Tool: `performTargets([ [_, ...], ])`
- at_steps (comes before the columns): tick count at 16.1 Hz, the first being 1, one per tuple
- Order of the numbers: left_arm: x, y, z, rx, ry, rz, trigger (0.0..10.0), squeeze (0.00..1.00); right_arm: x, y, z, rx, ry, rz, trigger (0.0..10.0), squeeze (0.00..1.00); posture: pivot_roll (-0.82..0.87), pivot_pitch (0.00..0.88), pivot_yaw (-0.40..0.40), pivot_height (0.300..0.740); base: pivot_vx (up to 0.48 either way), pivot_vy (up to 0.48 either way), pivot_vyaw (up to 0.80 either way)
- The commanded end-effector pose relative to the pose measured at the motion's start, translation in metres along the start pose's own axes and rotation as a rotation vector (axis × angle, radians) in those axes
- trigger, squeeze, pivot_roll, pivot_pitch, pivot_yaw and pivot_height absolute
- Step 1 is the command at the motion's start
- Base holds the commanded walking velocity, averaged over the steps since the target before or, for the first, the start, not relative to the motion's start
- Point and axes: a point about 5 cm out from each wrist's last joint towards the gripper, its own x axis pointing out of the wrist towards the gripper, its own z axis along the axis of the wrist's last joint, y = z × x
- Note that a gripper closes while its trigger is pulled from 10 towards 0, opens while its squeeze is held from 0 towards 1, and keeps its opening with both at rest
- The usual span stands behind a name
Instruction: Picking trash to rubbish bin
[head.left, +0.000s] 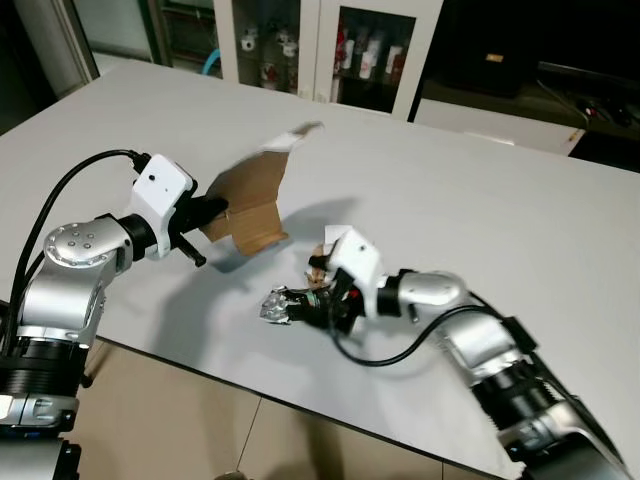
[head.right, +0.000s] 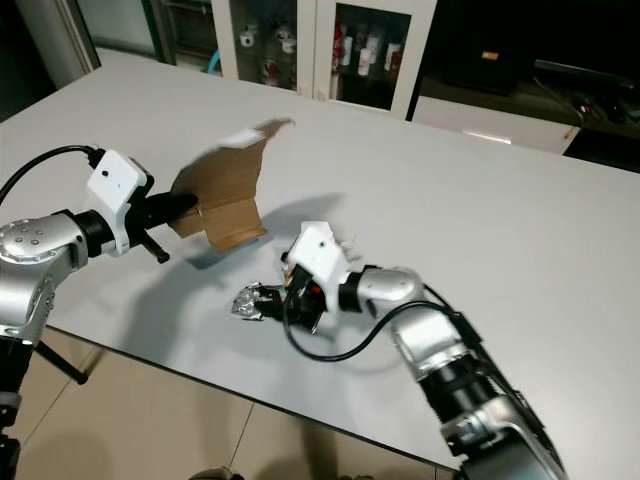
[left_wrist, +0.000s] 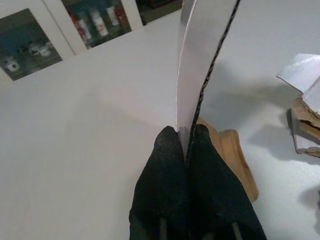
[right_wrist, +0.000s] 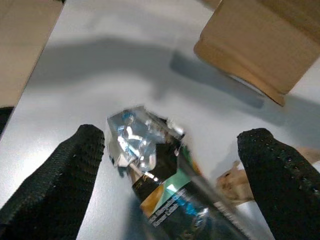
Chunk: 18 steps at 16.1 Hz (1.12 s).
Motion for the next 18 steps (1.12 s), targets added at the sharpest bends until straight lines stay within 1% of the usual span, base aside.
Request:
performTargets([
  [1, 0.001, -0.001, 0.003, 0.022, 0.013, -0.027, 0.0, 0.0, 0.004, 0.0, 0.0, -0.025, 0.023, 0.01, 10.0, 1.0, 0.03, 0.05, -0.061, 0.74, 0.0, 0.0, 0.0],
  [2, 0.002, -0.001, 0.003, 0.019, 0.014, -0.03, 0.0, 0.0, 0.008, -0.001, -0.003, -0.046, 0.048, 0.004, 10.0, 0.12, 0.03, 0.048, -0.06, 0.74, 0.0, 0.0, 0.0],
  [3, 0.003, -0.001, 0.002, 0.018, 0.015, -0.033, 0.0, 0.0, 0.012, -0.004, -0.005, -0.073, 0.061, -0.015, 10.0, 0.0, 0.03, 0.048, -0.06, 0.74, 0.0, 0.0, 0.0],
  [7, 0.006, -0.002, 0.003, 0.027, 0.017, -0.047, 0.0, 0.0, 0.018, -0.017, -0.015, -0.125, 0.112, -0.127, 10.0, 0.0, 0.03, 0.052, -0.054, 0.74, 0.0, 0.0, 0.0],
  [8, 0.006, -0.002, 0.003, 0.028, 0.017, -0.049, 0.0, 0.0, 0.02, -0.019, -0.017, -0.128, 0.123, -0.145, 10.0, 0.0, 0.03, 0.052, -0.053, 0.74, 0.0, 0.0, 0.0],
  [9, 0.006, -0.003, 0.003, 0.031, 0.017, -0.054, 0.0, 0.0, 0.02, -0.019, -0.022, -0.146, 0.157, -0.143, 10.0, 0.0, 0.04, 0.055, -0.053, 0.74, 0.0, 0.0, 0.0],
  [10, 0.005, -0.004, 0.004, 0.031, 0.017, -0.062, 0.0, 0.0, 0.02, -0.02, -0.027, -0.141, 0.188, -0.137, 10.0, 0.0, 0.04, 0.054, -0.053, 0.74, 0.0, 0.0, 0.0],
  [11, 0.005, -0.005, 0.004, 0.03, 0.016, -0.065, 0.0, 0.0, 0.02, -0.02, -0.029, -0.134, 0.195, -0.135, 10.0, 0.0, 0.04, 0.055, -0.053, 0.74, 0.0, 0.0, 0.0],
  [15, 0.004, -0.007, 0.003, 0.032, 0.022, -0.088, 0.0, 0.0, 0.017, -0.018, -0.042, -0.049, 0.243, -0.076, 10.0, 0.0, 0.04, 0.057, -0.051, 0.74, 0.0, 0.0, 0.0],
  [16, 0.004, -0.008, 0.003, 0.032, 0.022, -0.092, 0.0, 0.0, 0.016, -0.016, -0.045, -0.027, 0.253, -0.065, 6.0, 0.0, 0.04, 0.059, -0.053, 0.74, 0.0, 0.0, 0.0],
  [17, 0.005, -0.008, 0.003, 0.033, 0.023, -0.096, 0.0, 0.0, 0.016, -0.015, -0.047, -0.017, 0.26, -0.059, 1.4, 0.0, 0.04, 0.059, -0.053, 0.74, 0.0, 0.0, 0.0],
  [18, 0.005, -0.008, 0.004, 0.033, 0.024, -0.099, 0.0, 0.0, 0.016, -0.013, -0.05, -0.004, 0.272, -0.037, 0.0, 0.0, 0.03, 0.062, -0.051, 0.74, 0.0, 0.0, 0.0],
])
